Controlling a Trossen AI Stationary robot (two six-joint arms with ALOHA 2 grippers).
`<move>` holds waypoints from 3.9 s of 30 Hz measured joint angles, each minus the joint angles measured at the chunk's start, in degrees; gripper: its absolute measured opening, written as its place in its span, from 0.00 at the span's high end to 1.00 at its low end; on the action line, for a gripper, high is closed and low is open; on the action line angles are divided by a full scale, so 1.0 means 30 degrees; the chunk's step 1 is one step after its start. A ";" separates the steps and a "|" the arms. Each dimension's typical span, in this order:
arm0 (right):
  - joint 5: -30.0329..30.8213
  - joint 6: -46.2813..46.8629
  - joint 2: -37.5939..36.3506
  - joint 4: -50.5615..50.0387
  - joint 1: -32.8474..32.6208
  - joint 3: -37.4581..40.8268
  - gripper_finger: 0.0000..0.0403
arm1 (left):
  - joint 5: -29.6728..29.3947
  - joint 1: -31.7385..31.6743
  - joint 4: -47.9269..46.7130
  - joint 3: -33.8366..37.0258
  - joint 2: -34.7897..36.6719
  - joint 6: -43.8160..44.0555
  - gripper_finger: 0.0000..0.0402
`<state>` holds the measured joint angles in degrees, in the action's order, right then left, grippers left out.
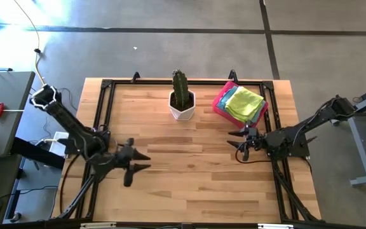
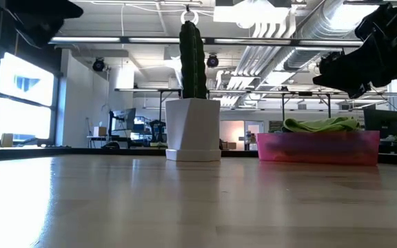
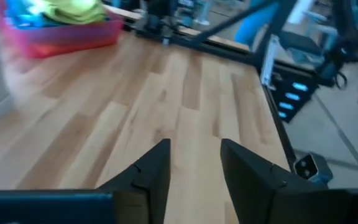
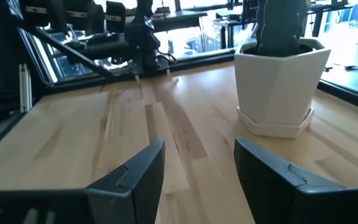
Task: Fold microfiber towels
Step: Return to Home Position
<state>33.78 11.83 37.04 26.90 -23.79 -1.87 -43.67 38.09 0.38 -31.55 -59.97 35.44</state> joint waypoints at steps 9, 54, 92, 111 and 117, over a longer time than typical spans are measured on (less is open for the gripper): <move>-0.0204 0.0857 0.0000 -0.2391 -0.0007 0.0000 0.53 | 0.2749 -0.4867 0.1723 0.0380 -0.2114 -0.3084 0.84; -0.2448 0.2901 0.0007 -0.3484 0.0073 -0.0007 0.53 | 0.9645 -1.6461 0.7530 1.0252 0.8920 -0.5880 0.98; -0.2461 0.2901 -0.9222 -0.5328 0.6470 -0.0015 0.53 | 0.9808 -2.1279 0.7082 1.0245 1.5932 -0.5880 0.98; -0.2448 0.2901 -1.2343 -0.6287 1.7183 -0.0029 0.53 | 0.9789 -2.3313 0.7093 1.0245 1.8576 -0.5880 0.98; -0.2447 0.2901 -1.2327 -0.7080 1.9818 -0.0023 0.53 | 0.9794 -2.3944 0.7096 1.0245 1.9277 -0.5880 0.98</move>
<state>26.44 20.53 0.05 5.66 35.66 -1.94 -14.28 -33.74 21.67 -0.82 -2.14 17.80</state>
